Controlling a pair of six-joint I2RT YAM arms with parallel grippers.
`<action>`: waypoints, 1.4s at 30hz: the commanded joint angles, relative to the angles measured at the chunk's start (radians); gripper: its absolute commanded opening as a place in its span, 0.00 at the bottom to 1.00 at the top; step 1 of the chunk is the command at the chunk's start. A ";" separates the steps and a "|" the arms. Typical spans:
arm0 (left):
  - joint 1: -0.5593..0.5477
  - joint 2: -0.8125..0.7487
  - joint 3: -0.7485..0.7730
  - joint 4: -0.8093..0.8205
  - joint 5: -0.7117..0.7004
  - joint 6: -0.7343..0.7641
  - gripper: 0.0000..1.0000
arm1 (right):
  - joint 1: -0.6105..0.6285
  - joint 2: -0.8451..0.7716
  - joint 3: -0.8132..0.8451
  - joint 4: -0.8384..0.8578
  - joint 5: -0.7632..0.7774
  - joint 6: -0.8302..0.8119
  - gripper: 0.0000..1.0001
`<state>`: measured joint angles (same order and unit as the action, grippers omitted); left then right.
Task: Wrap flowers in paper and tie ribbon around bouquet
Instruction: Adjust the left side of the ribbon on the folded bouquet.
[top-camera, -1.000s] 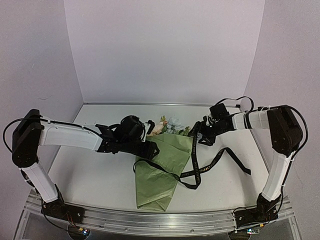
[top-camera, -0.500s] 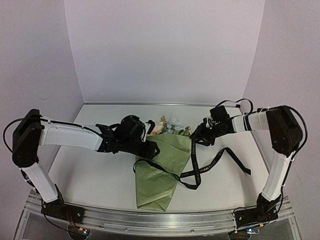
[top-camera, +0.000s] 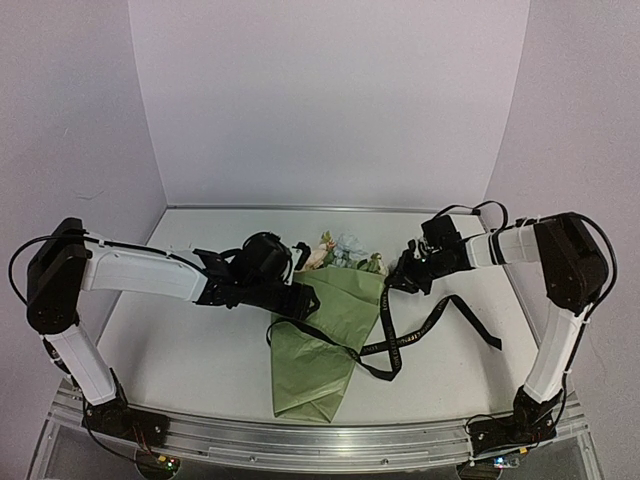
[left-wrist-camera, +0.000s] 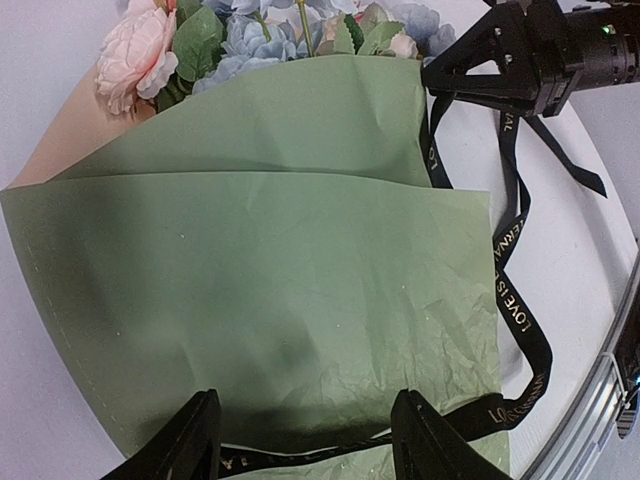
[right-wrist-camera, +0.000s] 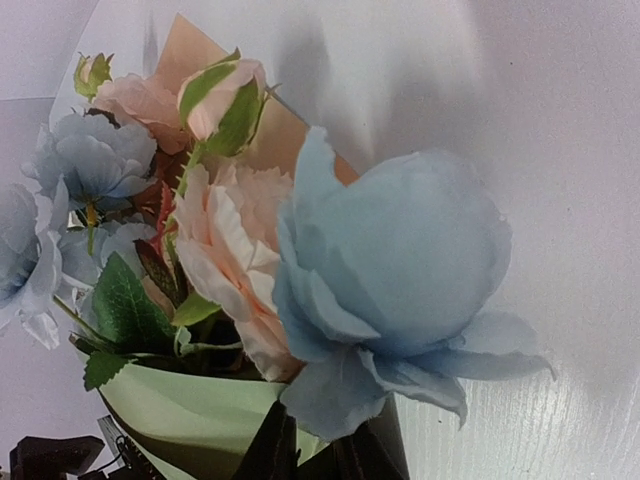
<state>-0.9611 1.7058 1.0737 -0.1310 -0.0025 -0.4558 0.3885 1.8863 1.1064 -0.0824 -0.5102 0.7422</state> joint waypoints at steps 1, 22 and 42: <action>0.005 0.006 0.023 0.031 -0.001 -0.016 0.60 | 0.002 -0.082 -0.024 0.019 0.009 0.014 0.11; 0.005 -0.005 0.037 -0.013 0.064 0.073 0.57 | 0.002 -0.577 -0.019 -1.027 0.381 -0.240 0.00; 0.006 -0.086 0.002 -0.103 0.059 0.106 0.58 | -0.020 -0.712 -0.258 -1.217 0.630 -0.228 0.72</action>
<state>-0.9611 1.6590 1.0789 -0.2370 0.0586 -0.3637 0.3879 1.1099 0.7787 -1.3304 0.0195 0.5666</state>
